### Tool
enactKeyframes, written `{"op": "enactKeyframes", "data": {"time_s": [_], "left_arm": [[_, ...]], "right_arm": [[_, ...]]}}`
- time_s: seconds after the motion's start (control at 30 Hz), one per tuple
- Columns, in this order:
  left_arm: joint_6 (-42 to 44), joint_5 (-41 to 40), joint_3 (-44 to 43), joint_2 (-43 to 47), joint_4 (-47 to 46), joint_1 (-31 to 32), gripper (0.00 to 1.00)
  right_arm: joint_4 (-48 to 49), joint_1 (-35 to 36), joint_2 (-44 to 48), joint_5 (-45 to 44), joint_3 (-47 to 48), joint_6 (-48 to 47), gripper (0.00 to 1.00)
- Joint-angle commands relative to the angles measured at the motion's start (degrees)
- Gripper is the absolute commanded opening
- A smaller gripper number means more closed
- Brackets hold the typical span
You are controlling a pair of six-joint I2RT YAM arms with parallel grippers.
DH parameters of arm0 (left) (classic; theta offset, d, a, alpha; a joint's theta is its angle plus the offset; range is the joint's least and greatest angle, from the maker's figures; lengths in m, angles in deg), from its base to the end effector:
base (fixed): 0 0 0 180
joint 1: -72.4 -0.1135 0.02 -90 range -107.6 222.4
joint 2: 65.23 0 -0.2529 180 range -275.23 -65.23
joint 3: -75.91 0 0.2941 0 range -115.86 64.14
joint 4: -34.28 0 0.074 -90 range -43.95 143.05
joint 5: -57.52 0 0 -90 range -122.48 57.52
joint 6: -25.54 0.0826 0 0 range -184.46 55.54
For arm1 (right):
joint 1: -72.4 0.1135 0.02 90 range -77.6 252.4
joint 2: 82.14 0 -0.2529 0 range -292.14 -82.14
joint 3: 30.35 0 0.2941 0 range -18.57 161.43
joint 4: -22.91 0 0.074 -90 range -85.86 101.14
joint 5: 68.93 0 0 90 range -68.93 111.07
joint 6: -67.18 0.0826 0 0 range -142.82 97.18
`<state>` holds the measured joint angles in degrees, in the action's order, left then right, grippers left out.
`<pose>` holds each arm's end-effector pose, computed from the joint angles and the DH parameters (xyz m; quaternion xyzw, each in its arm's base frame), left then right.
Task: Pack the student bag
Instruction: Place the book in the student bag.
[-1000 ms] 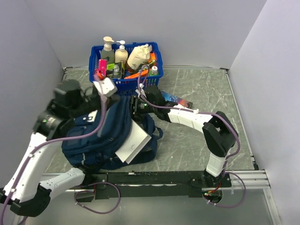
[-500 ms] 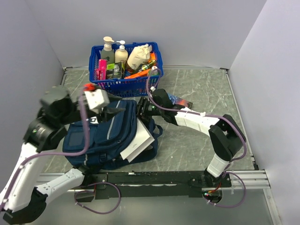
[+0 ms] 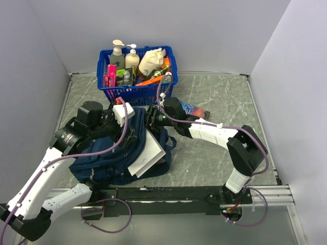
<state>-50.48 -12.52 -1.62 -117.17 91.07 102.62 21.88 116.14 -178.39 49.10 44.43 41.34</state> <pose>0.2097 -0.1547 0.3611 0.4016 0.7630 -0.2178 0.4573 0.3033 0.3440 0.2010 0.0106 0.8178 0.5543 0.1544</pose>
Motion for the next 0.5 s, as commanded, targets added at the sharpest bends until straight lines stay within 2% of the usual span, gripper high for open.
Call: {"op": "enactKeyframes", "data": {"time_s": [0.0, 0.17, 0.3, 0.47], "left_arm": [[-2.11, -6.87, 0.72, -0.79, -3.36, 0.46, 0.96], [-2.64, -9.33, 3.52, -0.88, -4.23, 0.46, 0.99], [-4.13, -12.13, 5.29, -1.23, -4.93, 0.46, 0.73], [-4.57, -16.18, 4.85, -3.24, -7.22, 0.46, 0.7]], "right_arm": [[7.1, 1.52, 2.12, 2.11, 1.95, 0.53, 0.0], [7.01, 1.87, 2.29, 2.38, 2.56, -0.18, 0.0], [6.92, 2.22, 2.55, 2.56, 2.92, -0.62, 0.0], [7.36, 2.74, 2.73, 3.17, 3.27, -0.97, 0.0]]}}
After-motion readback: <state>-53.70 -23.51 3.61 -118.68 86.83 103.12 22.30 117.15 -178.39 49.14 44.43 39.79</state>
